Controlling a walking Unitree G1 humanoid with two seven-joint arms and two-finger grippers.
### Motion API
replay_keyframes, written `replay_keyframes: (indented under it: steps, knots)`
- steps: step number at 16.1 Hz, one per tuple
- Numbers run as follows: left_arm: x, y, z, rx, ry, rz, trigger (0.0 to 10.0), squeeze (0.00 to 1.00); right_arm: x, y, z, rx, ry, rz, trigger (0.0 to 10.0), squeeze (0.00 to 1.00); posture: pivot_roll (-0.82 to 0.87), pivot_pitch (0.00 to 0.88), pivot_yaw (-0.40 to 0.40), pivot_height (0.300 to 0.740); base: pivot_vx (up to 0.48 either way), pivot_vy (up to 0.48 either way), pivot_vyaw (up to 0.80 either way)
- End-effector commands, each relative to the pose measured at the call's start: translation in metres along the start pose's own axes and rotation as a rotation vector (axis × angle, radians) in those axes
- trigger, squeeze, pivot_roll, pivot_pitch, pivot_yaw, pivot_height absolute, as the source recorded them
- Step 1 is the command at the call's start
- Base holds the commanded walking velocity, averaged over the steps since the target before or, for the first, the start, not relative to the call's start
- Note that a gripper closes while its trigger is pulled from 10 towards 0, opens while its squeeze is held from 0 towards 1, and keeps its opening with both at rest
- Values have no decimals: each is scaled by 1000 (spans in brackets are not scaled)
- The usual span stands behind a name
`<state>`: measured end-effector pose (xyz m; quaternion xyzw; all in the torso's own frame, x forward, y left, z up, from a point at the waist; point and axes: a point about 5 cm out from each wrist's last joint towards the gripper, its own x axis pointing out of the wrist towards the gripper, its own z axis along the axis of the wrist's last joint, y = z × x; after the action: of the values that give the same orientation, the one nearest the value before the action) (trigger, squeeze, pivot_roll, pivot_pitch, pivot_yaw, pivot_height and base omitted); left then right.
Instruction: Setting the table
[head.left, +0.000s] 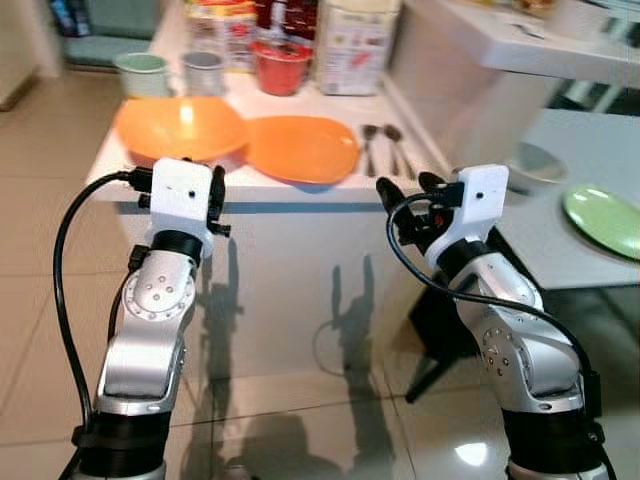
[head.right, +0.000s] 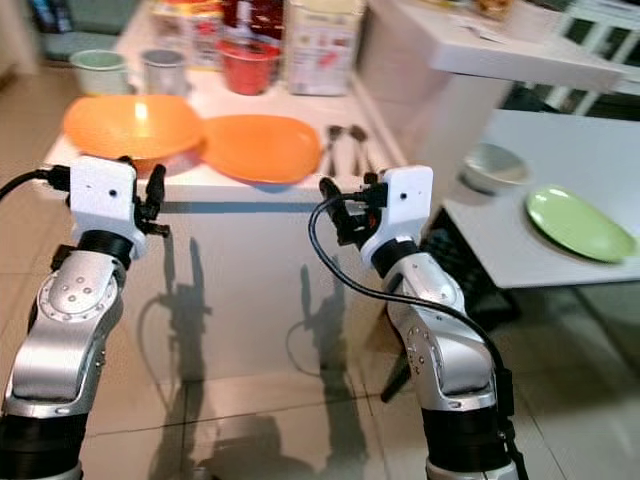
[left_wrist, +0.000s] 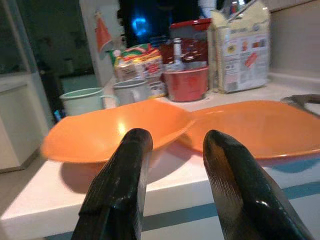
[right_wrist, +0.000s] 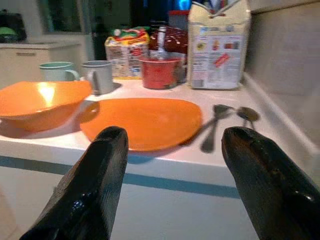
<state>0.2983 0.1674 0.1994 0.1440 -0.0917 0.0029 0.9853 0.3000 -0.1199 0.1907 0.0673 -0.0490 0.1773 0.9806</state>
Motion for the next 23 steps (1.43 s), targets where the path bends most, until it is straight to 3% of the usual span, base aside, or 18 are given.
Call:
replay_keyframes:
  steps: [1, 8, 12, 17, 23]
  knots:
    - [2, -4, 8, -10, -35, -12, 10000, 0, 2, -7, 5, -3, -1, -32, 10000, 0, 82, 0, -129, 740, 0, 0, 0]
    - [2, -11, 18, 8, -70, -61, 10000, 0, 2, -9, -1, 11, 33, -38, 10000, 0, 86, 0, -126, 740, 205, 0, 0]
    - [3, -11, 22, 20, -84, -75, 10000, 0, 2, -9, -2, 26, 34, -54, 10000, 0, 87, 0, -123, 740, 322, 0, 800]
    - [-1, -22, 32, 45, -133, -198, 10000, 0, -1, -15, -3, 39, 55, -99, 10000, 0, 84, 0, -118, 740, 324, 0, 0]
    - [1, -15, 45, 84, -154, -206, 10000, 0, -3, -15, -7, 1, 105, -99, 10000, 0, 90, 0, -119, 740, 246, 0, -341]
